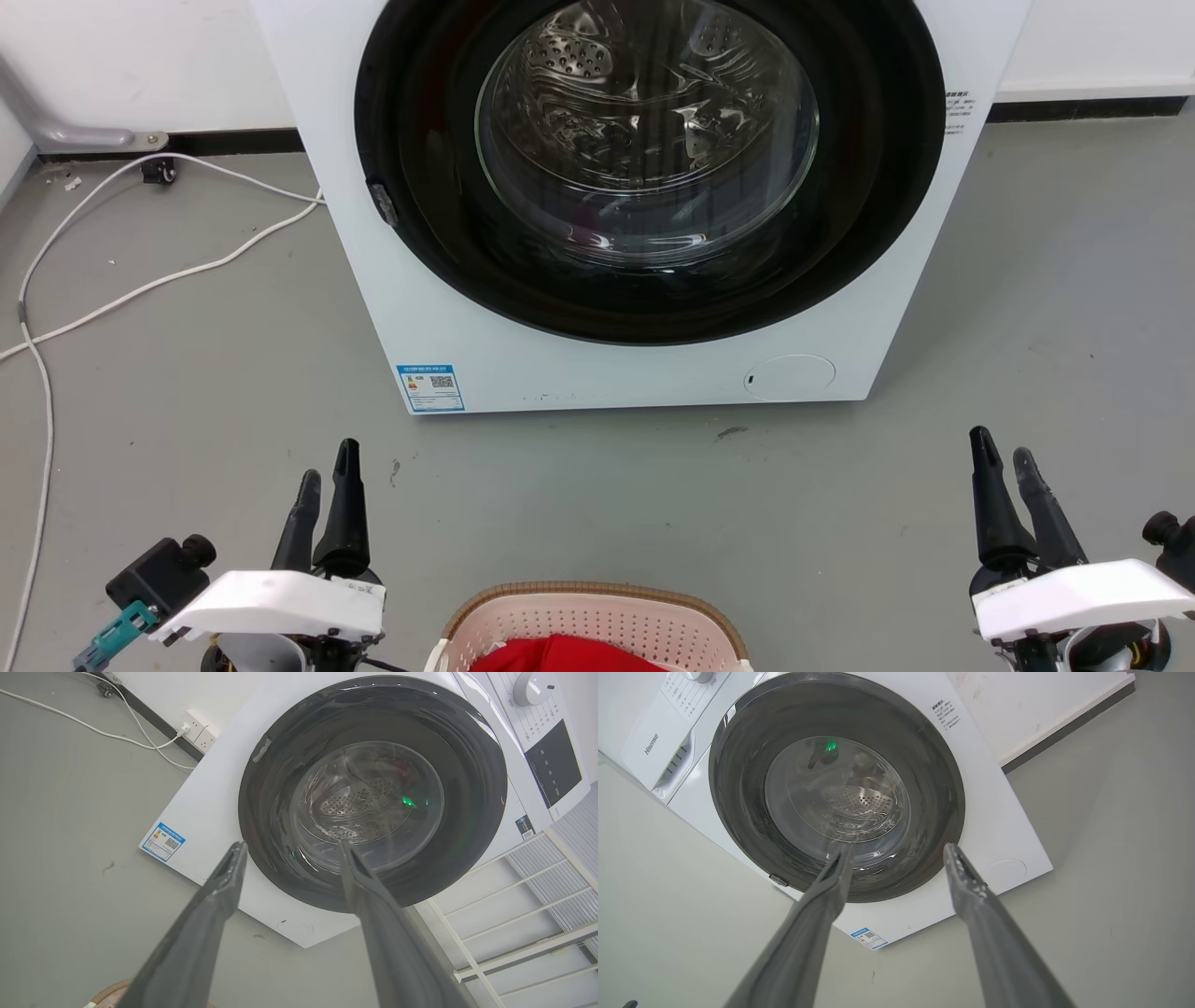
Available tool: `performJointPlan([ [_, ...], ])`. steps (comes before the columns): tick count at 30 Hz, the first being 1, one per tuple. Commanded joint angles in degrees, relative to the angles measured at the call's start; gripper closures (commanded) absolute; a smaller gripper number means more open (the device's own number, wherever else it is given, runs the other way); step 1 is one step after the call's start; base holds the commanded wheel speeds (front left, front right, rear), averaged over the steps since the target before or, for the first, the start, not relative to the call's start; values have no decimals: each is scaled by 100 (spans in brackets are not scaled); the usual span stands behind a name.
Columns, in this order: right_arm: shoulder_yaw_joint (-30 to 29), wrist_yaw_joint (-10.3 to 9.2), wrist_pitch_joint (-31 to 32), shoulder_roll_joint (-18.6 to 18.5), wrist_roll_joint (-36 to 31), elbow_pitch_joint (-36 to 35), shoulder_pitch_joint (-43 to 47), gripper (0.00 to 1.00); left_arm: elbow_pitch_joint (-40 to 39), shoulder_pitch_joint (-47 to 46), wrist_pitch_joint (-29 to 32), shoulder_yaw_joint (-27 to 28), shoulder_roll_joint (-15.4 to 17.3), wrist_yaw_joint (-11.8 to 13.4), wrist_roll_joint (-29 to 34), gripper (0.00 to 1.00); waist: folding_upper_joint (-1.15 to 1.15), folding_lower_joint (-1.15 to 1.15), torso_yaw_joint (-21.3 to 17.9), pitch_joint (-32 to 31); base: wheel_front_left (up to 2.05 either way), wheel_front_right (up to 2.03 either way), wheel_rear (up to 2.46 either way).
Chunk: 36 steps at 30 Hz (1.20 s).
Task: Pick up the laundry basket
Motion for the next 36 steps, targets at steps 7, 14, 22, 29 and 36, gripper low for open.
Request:
performJointPlan([
  [7, 16, 0, -162, -17, -685, -190, 37, 0, -159, 51, -167, -55, 26, 23, 648, 0, 0, 0, -1, 2, 0, 0, 0],
  [14, 51, 0, -281, -17, -1204, -256, 100, 0, -182, 115, -283, -85, 28, 41, 1142, 0, 0, 0, -1, 3, 0, 0, 0],
  [22, 77, 0, -406, -17, -1781, -345, 181, 0, -219, 176, -415, -121, 29, 81, 1681, 0, 0, 0, 5, 5, 0, 0, 0],
  [29, 104, 0, -511, -17, -2266, -406, 241, 0, -253, 218, -519, -145, 30, 124, 2107, 0, 0, 0, 5, 14, 0, 0, 0],
  [36, 108, 0, -607, -17, -2707, -469, 305, 0, -274, 252, -612, -185, 31, 126, 2489, 0, 0, 0, 12, 24, 0, 0, 0],
])
